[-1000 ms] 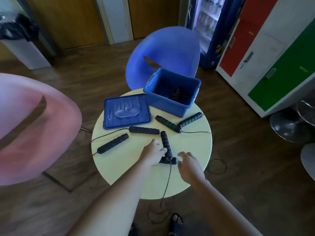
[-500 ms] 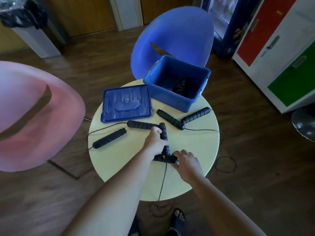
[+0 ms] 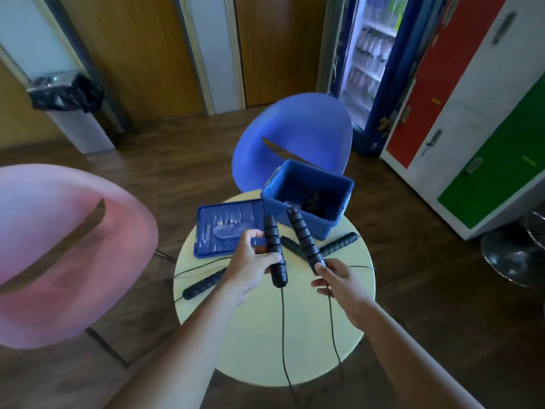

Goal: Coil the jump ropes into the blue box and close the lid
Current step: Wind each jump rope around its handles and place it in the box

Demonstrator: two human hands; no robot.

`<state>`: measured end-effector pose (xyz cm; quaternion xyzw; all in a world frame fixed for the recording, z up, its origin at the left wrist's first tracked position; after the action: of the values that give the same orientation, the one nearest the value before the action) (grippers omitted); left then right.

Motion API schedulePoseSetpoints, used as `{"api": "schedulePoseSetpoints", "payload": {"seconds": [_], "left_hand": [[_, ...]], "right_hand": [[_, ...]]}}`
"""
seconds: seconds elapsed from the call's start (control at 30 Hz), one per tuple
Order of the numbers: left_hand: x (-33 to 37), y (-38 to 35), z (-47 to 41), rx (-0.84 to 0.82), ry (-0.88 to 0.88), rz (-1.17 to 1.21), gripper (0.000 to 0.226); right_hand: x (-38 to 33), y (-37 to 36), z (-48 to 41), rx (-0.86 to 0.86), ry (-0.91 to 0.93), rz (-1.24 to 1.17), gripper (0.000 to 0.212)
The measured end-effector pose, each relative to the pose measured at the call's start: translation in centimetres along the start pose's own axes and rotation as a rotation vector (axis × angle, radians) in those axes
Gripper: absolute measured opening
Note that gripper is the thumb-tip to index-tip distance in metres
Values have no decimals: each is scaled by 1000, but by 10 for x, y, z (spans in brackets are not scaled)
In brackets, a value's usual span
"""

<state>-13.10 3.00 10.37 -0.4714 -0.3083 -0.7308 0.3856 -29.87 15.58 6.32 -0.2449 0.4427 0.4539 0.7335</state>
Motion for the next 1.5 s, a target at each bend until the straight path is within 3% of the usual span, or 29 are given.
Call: {"api": "schedulePoseSetpoints", "payload": {"seconds": [0.33,0.57,0.67,0.8,0.93,1.0,1.07,1.17,1.3,1.5], "left_hand": [[143,53,29,16,-368,-52,47],[199,78,56,35,-484,-51,40],[214,83,64,46,-532,-73,40],[240,93,77,183,-728,-433,31],[264,103,85,194,-945,-735,18],[274,110,88,235,-1141,-1000,34],[281,111,88,304,-1309,-1338,65],[300,107,90,353,-1380,-1555,86],[329,100,84,253,-1275,-1766,65],[346,98,87,291,-1358,-1662,30]], "right_hand": [[-152,-76,59,-87,257,-127,22],[-213,-103,75,-68,354,-216,14],[-230,-112,81,-61,414,-236,22],[-249,-121,92,-110,477,-280,29],[-269,-120,103,-142,491,-298,38],[-281,-113,110,-172,480,-299,41],[-293,-104,118,-193,472,-263,41],[-308,-101,128,-236,445,-114,41],[-321,-100,134,-233,445,15,43],[-331,-77,137,-259,605,321,46]]}}
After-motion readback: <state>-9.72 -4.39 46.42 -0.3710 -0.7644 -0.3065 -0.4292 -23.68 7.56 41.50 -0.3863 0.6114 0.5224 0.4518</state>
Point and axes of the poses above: each hand's wrist, its own z-axis away from the middle knuckle, its own y-axis out of the back of the hand, x = y × z, the point moved 3 cm from there along -z, towards the middle knuckle, and after that the axes turned 2 degrees about -y, right-handed, at the moved point
